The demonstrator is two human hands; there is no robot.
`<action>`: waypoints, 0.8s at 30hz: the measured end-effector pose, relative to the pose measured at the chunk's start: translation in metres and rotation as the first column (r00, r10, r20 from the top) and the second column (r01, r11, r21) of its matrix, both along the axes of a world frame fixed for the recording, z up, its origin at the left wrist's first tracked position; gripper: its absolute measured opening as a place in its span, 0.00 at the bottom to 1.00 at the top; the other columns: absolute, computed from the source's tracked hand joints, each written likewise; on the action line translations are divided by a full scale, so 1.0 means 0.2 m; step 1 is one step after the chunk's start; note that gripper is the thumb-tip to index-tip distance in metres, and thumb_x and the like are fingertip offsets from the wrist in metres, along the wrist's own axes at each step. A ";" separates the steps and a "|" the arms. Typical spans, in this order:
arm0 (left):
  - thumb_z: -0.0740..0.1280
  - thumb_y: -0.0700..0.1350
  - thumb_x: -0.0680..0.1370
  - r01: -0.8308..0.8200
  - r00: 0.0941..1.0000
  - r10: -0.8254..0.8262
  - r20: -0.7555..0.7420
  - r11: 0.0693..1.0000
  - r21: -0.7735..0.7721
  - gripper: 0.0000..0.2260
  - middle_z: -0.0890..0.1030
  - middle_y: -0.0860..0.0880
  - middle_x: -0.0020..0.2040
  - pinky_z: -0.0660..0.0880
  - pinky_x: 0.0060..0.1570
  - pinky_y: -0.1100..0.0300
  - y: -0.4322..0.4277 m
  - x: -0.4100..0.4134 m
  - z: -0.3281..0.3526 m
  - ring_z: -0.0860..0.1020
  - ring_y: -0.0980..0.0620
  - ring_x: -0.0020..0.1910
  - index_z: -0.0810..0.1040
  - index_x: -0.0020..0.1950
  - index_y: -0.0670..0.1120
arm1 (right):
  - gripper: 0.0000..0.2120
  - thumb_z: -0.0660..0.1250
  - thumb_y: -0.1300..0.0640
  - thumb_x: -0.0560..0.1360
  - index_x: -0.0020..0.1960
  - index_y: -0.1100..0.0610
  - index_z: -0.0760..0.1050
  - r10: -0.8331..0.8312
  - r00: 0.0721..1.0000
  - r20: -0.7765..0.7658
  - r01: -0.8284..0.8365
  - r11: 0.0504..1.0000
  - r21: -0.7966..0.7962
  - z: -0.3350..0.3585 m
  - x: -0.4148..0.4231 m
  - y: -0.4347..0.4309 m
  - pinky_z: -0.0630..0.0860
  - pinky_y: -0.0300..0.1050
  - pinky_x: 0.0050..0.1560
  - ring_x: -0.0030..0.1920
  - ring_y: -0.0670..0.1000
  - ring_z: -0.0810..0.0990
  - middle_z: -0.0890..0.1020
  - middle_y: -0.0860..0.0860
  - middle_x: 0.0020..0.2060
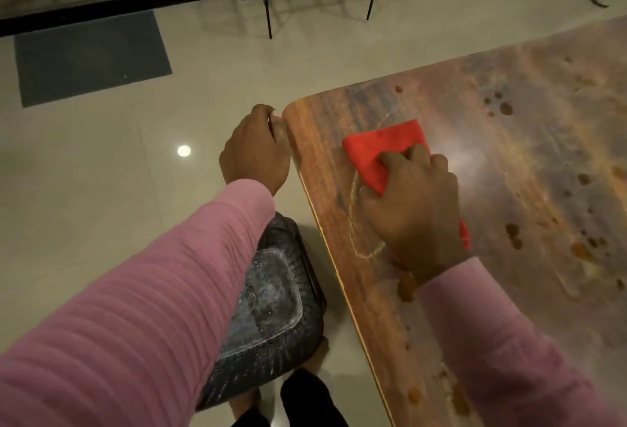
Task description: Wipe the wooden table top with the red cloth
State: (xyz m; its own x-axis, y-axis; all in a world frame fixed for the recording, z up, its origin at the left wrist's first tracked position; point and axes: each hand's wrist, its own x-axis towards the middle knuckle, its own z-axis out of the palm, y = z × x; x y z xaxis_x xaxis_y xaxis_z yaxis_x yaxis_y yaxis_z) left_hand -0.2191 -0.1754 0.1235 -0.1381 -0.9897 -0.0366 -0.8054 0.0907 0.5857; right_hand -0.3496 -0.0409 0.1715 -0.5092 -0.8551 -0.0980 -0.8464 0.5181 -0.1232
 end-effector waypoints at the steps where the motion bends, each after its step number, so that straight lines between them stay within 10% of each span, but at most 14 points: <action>1: 0.50 0.51 0.83 0.004 1.000 -0.004 -0.006 1.000 -0.007 0.15 0.79 0.49 0.54 0.66 0.44 0.56 -0.02 -0.02 0.00 0.74 0.49 0.46 0.73 0.59 0.48 | 0.23 0.58 0.42 0.71 0.60 0.53 0.73 0.023 1.000 -0.001 -0.023 1.000 -0.012 -0.01 -0.02 0.00 0.68 0.56 0.60 0.60 0.62 0.70 0.73 0.57 0.59; 6: 0.51 0.51 0.82 0.026 0.997 -0.026 -0.071 1.000 -0.005 0.15 0.79 0.49 0.53 0.71 0.47 0.54 -0.08 -0.14 -0.02 0.77 0.47 0.49 0.74 0.58 0.48 | 0.29 0.52 0.43 0.78 0.77 0.51 0.56 0.176 0.981 0.076 -0.171 0.983 -0.074 -0.13 0.00 0.03 0.46 0.61 0.75 0.77 0.59 0.49 0.55 0.54 0.77; 19: 0.49 0.50 0.84 -0.119 0.911 0.176 -0.373 0.978 0.171 0.20 0.76 0.51 0.37 0.72 0.43 0.54 -0.09 -0.19 -0.12 0.76 0.47 0.40 0.74 0.42 0.44 | 0.25 0.48 0.45 0.81 0.77 0.49 0.55 -0.035 0.999 0.036 0.036 0.999 -0.019 -0.14 -0.10 -0.12 0.51 0.64 0.70 0.76 0.59 0.50 0.55 0.48 0.77; 24: 0.50 0.50 0.82 -0.117 0.885 0.200 -0.421 0.969 0.216 0.18 0.77 0.49 0.38 0.73 0.43 0.54 -0.11 -0.20 -0.14 0.75 0.49 0.38 0.74 0.39 0.47 | 0.25 0.47 0.45 0.80 0.74 0.50 0.62 0.210 0.976 0.058 -0.207 0.976 -0.064 -0.17 0.18 -0.13 0.55 0.62 0.68 0.76 0.57 0.54 0.61 0.47 0.76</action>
